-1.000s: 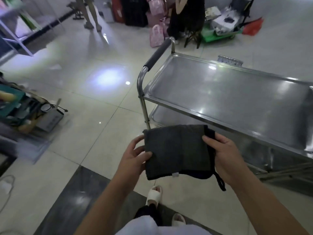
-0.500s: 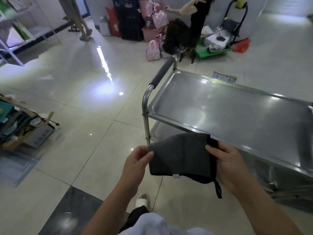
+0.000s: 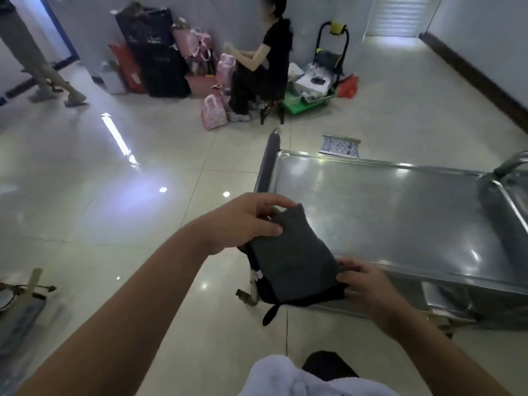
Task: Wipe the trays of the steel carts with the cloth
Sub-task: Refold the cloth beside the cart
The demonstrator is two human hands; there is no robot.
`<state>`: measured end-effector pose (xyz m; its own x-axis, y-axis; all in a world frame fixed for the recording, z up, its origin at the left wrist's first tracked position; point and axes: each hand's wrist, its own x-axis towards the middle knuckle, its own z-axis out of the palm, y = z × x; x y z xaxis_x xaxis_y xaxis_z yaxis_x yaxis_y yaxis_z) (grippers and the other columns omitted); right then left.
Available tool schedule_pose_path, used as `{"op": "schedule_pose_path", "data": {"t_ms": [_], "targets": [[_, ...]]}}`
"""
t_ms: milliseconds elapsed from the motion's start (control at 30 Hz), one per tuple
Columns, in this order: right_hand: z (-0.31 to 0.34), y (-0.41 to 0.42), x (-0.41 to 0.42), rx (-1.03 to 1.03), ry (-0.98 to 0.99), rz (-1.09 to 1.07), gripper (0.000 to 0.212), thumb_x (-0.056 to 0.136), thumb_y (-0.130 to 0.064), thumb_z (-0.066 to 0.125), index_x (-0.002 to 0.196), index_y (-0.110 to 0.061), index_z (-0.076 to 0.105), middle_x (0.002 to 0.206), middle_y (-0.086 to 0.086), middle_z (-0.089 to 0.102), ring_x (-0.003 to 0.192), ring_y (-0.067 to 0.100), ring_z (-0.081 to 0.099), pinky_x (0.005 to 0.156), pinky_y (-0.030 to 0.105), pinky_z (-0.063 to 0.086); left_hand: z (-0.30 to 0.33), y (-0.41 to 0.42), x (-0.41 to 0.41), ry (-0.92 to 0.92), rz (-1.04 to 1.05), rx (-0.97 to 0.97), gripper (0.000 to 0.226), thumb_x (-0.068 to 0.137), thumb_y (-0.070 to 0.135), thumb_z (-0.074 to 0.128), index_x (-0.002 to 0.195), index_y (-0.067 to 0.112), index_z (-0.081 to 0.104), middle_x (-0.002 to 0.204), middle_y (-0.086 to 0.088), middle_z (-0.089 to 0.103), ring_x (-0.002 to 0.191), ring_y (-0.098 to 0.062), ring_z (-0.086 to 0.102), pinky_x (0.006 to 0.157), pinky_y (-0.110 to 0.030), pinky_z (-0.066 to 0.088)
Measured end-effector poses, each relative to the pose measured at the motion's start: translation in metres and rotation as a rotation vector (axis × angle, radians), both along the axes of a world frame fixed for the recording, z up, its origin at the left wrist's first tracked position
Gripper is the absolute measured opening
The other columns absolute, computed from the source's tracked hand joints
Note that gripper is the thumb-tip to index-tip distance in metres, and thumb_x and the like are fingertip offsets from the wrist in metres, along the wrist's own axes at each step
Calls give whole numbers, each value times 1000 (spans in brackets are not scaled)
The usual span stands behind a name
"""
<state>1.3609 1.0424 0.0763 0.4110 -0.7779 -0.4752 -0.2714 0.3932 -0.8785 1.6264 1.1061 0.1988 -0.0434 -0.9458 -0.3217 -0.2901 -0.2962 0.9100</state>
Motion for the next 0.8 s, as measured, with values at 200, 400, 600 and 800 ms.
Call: {"op": "schedule_pose_path", "data": {"t_ms": [200, 400, 600, 800], "targets": [[52, -61, 61, -602, 158, 466, 85, 81, -31, 72, 142, -66, 23, 160, -24, 15, 145, 8, 24, 116, 36, 26, 43, -47, 39, -362, -384, -97, 44, 92, 3, 62, 118, 37, 71, 109, 18, 71, 99, -2, 66, 86, -23, 56], [56, -148, 131, -584, 168, 788, 47, 80, -33, 80, 122, -38, 59, 142, -15, 48, 129, 10, 46, 109, 38, 44, 72, -88, 90, -360, -361, -51, 40, 94, -7, 56, 117, 22, 72, 94, 10, 74, 75, -2, 66, 61, -13, 48], [23, -216, 137, -299, 12, 647, 6, 85, -11, 76, 91, -11, 73, 86, 6, 73, 87, 24, 70, 78, 37, 56, 58, -128, 152, -226, -148, 88, 37, 90, -8, 62, 119, 15, 68, 89, -8, 74, 61, -8, 68, 52, -15, 51], [3, -288, 151, -233, -40, 475, 8, 85, -3, 73, 89, -8, 77, 86, 12, 74, 83, 22, 71, 72, 30, 53, 0, -171, 194, -127, 99, 113, 35, 82, -1, 72, 106, 25, 75, 86, -17, 70, 72, -22, 69, 61, -27, 55]]}}
